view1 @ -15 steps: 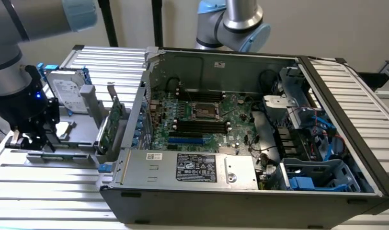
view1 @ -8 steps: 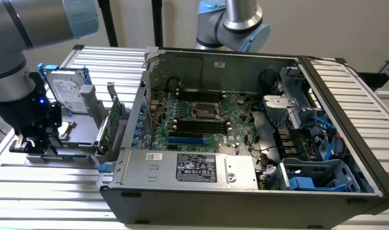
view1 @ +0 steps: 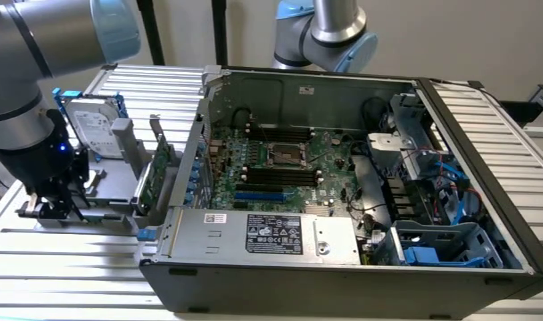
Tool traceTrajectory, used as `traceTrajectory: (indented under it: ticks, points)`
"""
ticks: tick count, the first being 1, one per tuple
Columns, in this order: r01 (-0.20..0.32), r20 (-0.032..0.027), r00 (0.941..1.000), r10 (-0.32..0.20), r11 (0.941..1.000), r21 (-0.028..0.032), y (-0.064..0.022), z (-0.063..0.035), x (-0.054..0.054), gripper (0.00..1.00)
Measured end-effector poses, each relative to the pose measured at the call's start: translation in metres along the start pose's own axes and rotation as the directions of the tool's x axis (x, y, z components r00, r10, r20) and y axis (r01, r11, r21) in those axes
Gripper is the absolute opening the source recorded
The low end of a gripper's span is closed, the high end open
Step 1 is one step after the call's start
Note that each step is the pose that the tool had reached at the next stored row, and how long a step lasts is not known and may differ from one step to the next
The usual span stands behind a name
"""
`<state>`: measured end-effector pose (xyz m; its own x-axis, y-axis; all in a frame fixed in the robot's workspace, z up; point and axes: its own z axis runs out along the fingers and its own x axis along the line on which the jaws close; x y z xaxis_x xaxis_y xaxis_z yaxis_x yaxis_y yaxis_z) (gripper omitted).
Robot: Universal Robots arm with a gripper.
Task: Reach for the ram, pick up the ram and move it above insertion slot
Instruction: 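Pick up the ram and move it above insertion slot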
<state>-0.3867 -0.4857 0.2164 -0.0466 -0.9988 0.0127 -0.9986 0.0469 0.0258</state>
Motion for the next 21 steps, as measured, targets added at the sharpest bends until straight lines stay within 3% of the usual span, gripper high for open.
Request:
traceTrajectory:
  ticks: [21]
  points:
    - [0.001, 0.0012, 1.0000, -0.001, 1.0000, 0.0026, 0.0004, 0.0154, -0.004, 0.31]
